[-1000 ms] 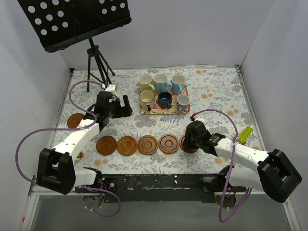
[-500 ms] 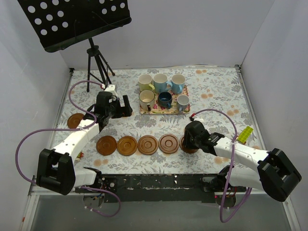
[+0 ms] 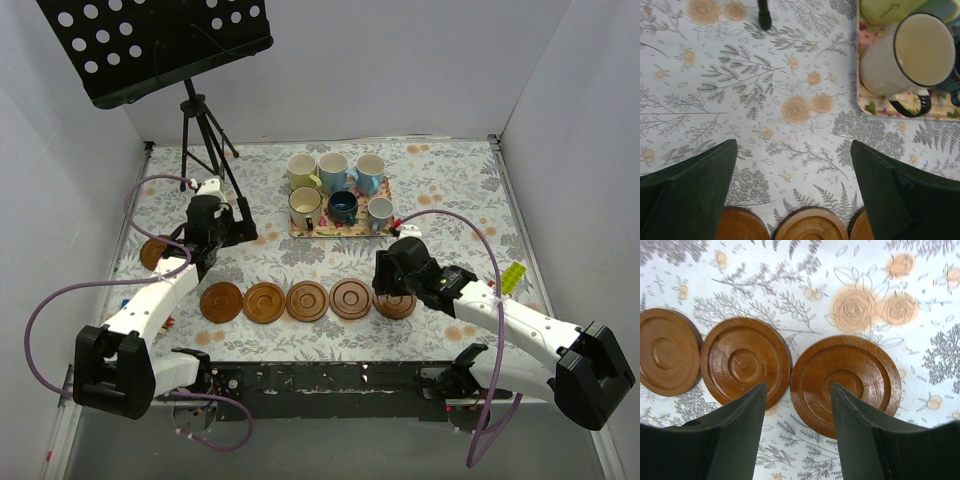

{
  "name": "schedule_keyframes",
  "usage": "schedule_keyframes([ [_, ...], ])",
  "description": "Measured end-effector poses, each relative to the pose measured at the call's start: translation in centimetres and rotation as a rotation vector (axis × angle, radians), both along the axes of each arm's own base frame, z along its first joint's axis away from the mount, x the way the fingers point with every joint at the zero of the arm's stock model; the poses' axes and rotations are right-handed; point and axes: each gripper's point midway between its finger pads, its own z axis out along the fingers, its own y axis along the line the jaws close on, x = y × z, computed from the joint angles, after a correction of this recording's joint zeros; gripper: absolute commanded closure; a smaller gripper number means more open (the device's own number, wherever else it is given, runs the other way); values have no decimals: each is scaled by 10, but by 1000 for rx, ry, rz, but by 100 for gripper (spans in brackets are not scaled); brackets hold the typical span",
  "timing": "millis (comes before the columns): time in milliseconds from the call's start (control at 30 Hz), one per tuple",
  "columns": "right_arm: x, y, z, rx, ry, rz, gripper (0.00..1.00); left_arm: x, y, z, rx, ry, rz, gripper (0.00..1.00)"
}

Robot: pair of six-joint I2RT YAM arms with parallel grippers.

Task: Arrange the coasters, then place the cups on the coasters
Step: Move the coaster to the center of the board.

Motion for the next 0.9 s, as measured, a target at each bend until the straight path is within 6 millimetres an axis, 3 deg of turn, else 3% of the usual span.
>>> schedule_keyframes([
  [133, 7, 6, 6, 7, -43, 37, 38, 8, 28, -8, 16, 16, 90, 2],
  [333, 4, 16, -19, -36, 17, 113, 37, 15, 93, -35, 40, 95, 272, 2],
  [567, 10, 29, -13, -18, -33, 179, 37, 9, 161, -74, 120, 230, 475, 4],
  [900, 15, 33, 4, 1, -96, 216, 36, 29, 206, -109, 275, 358, 586, 2],
])
